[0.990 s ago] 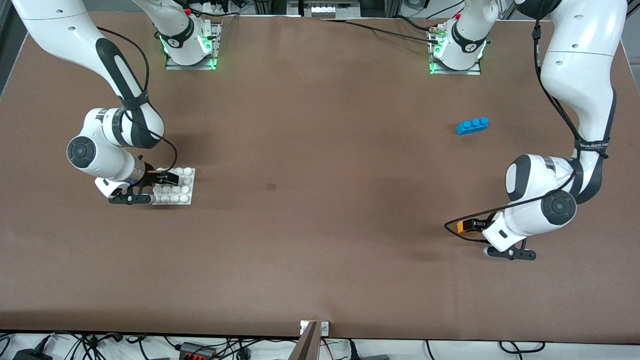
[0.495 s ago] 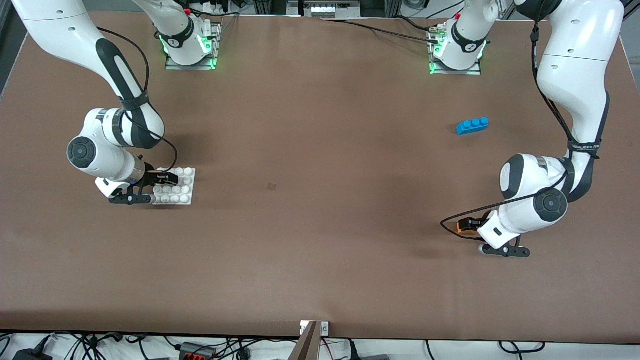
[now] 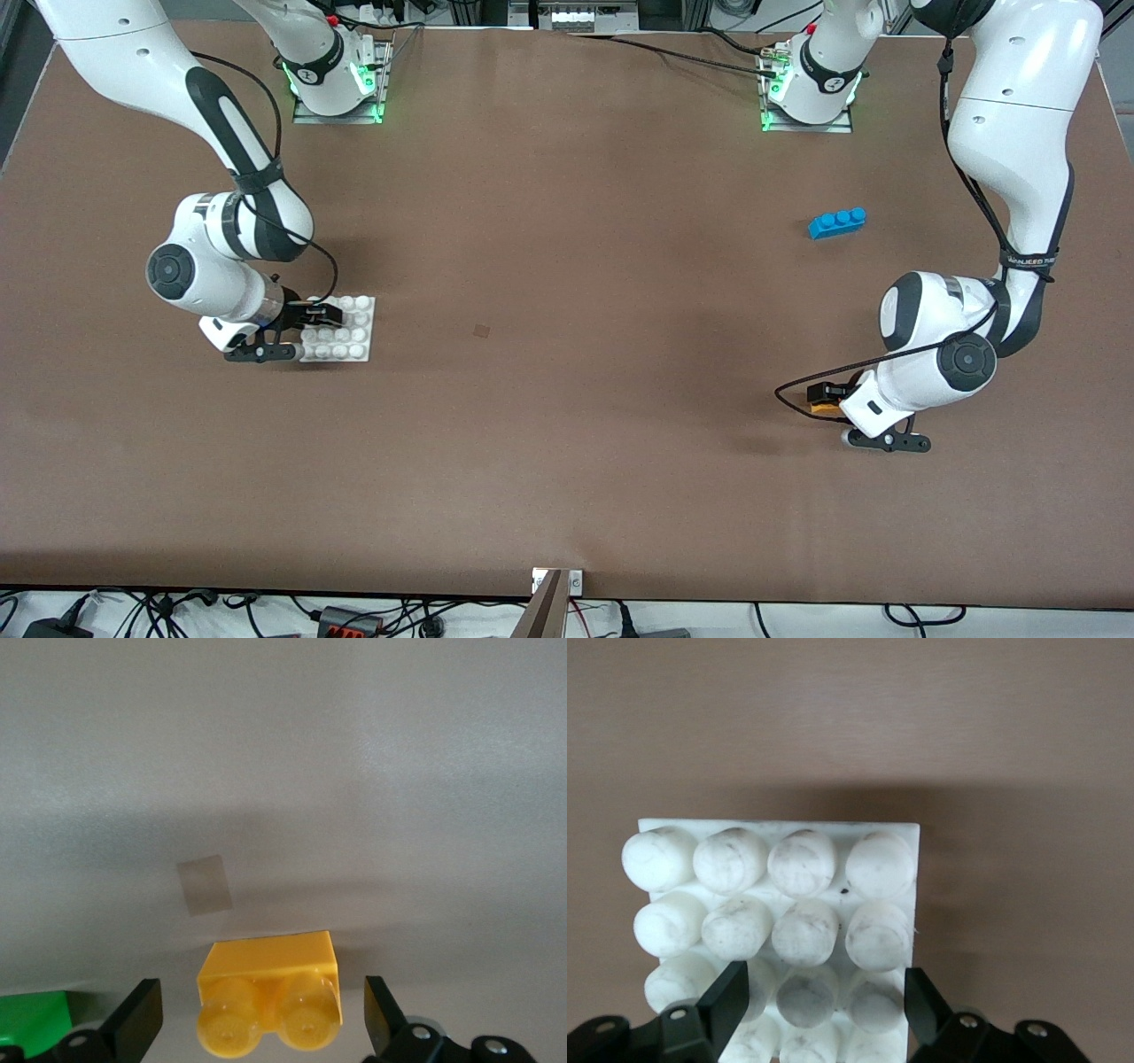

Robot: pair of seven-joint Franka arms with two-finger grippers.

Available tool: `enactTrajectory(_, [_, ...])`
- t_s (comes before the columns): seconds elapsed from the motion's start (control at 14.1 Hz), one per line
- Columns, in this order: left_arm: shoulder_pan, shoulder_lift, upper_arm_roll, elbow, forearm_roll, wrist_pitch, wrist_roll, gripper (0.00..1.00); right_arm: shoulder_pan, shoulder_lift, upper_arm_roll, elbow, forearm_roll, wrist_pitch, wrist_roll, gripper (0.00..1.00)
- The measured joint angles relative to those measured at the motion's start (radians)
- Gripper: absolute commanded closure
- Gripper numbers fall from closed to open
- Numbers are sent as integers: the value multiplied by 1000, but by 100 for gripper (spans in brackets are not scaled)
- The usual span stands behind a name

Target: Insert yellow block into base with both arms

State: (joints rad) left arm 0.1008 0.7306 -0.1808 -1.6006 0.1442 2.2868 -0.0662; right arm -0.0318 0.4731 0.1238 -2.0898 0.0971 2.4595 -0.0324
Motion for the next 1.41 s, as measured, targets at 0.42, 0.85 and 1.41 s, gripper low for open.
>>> enactTrajectory(0.42, [0, -1, -2, -11, 0, 1, 0, 3, 142, 64, 25, 82, 108, 0, 41, 22])
enactTrajectory(0.85, [-1, -3, -3, -15, 0, 3, 0, 36, 341, 182, 31, 271, 119, 2, 239, 21])
enactTrajectory(1.41, [-1, -7, -5, -15, 0, 5, 0, 46, 569, 311, 31, 473, 121, 8, 475, 20])
